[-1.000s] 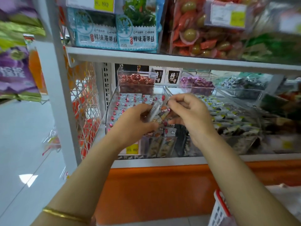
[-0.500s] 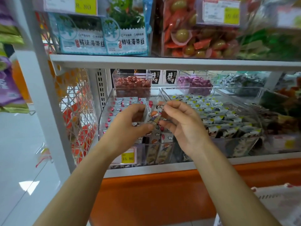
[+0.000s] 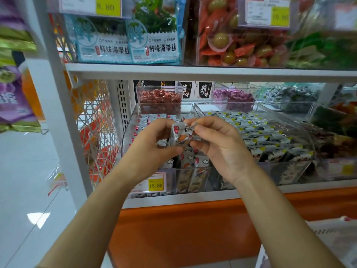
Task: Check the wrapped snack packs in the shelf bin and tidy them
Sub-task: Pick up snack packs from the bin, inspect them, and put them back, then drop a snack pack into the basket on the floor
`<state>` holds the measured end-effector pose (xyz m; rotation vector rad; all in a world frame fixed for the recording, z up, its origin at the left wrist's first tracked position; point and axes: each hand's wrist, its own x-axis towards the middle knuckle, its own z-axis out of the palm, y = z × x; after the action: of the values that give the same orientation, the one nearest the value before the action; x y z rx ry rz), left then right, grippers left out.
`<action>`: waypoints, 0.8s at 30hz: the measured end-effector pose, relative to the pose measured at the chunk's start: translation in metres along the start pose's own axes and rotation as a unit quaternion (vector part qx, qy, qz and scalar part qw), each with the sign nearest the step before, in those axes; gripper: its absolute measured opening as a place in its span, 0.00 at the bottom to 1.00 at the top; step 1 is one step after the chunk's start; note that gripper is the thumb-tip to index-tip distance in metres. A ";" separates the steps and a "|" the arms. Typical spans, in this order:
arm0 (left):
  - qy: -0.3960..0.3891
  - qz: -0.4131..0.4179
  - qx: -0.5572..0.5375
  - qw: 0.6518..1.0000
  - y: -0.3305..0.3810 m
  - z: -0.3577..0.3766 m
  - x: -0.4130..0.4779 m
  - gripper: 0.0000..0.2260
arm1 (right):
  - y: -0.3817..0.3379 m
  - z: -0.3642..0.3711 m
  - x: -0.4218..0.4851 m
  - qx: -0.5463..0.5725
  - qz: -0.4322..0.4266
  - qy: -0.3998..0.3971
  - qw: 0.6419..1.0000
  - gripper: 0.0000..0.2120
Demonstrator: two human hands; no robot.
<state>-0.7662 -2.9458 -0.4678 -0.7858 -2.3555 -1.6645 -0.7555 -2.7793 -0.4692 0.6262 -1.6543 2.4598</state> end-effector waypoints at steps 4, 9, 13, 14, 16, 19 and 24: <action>-0.011 0.017 0.030 0.999 0.005 0.004 -0.001 0.15 | -0.011 -0.001 -0.007 -0.184 -0.060 -0.003 0.981 0.07; -0.041 0.018 -0.001 0.999 0.019 0.020 0.000 0.21 | -0.031 -0.008 -0.020 -0.327 -0.138 0.047 0.934 0.05; -0.041 0.041 0.002 0.998 0.035 0.046 0.002 0.22 | -0.047 -0.034 -0.045 -0.278 -0.137 0.161 0.937 0.07; -0.042 0.053 0.016 0.998 0.039 0.056 0.003 0.24 | -0.050 -0.043 -0.054 -0.269 -0.135 0.199 0.933 0.09; -0.054 0.071 0.035 0.995 0.045 0.080 0.006 0.25 | -0.059 -0.064 -0.074 -0.269 -0.133 0.273 0.914 0.11; -0.119 0.075 0.048 0.989 0.051 0.127 0.009 0.23 | -0.070 -0.107 -0.111 -0.282 -0.111 0.350 0.886 0.07; -0.279 0.072 0.122 0.950 0.052 0.212 0.010 0.20 | -0.042 -0.203 -0.182 -0.300 0.053 0.454 0.837 0.07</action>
<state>-0.7124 -2.7361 -0.4999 -1.4907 -2.6946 -1.1660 -0.6327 -2.5536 -0.5704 -0.6350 -1.8066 1.6122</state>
